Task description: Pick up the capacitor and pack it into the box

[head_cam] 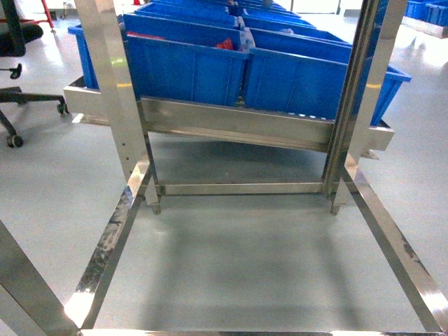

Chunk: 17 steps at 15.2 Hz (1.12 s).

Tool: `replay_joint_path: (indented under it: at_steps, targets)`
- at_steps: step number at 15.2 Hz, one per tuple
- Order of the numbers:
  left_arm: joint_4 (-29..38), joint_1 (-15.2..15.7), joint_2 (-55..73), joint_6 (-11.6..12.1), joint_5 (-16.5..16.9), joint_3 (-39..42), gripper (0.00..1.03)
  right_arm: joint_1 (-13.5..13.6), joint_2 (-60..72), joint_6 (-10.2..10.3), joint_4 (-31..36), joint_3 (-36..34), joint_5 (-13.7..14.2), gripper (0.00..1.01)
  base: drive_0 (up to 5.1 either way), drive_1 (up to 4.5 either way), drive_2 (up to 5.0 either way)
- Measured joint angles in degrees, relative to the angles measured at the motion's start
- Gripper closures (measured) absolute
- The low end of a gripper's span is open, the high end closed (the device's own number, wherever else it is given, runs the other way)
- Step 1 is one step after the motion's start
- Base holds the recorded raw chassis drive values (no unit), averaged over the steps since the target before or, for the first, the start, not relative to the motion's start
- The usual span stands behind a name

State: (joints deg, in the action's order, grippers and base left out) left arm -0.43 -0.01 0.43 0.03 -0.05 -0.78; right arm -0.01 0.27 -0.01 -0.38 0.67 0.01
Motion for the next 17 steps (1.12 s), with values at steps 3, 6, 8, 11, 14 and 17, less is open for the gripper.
replay_joint_path:
  at_steps: [3, 6, 8, 11, 14, 17]
  targets:
    - [0.13, 0.00, 0.00, 0.00, 0.07, 0.00, 0.05, 0.00, 0.00, 0.02, 0.04, 0.00, 0.00, 0.03, 0.0, 0.00, 0.0]
    - [0.13, 0.00, 0.00, 0.00, -0.04, 0.00, 0.05, 0.00, 0.00, 0.02, 0.09, 0.00, -0.09, 0.03, 0.0, 0.00, 0.0]
    - [0.13, 0.00, 0.00, -0.04, -0.02, 0.00, 0.05, 0.00, 0.00, 0.09, 0.11, 0.00, -0.07, 0.03, 0.0, 0.00, 0.0]
    - [0.13, 0.00, 0.00, 0.00, 0.02, 0.00, 0.05, 0.00, 0.00, 0.17, 0.07, 0.00, 0.00, 0.03, 0.0, 0.00, 0.0]
    - [0.17, 0.00, 0.00, 0.00, 0.04, 0.00, 0.05, 0.00, 0.00, 0.13, 0.04, 0.00, 0.00, 0.03, 0.0, 0.00, 0.0]
    - [0.17, 0.00, 0.00, -0.02, -0.04, 0.00, 0.05, 0.00, 0.00, 0.13, 0.04, 0.00, -0.02, 0.03, 0.0, 0.00, 0.0]
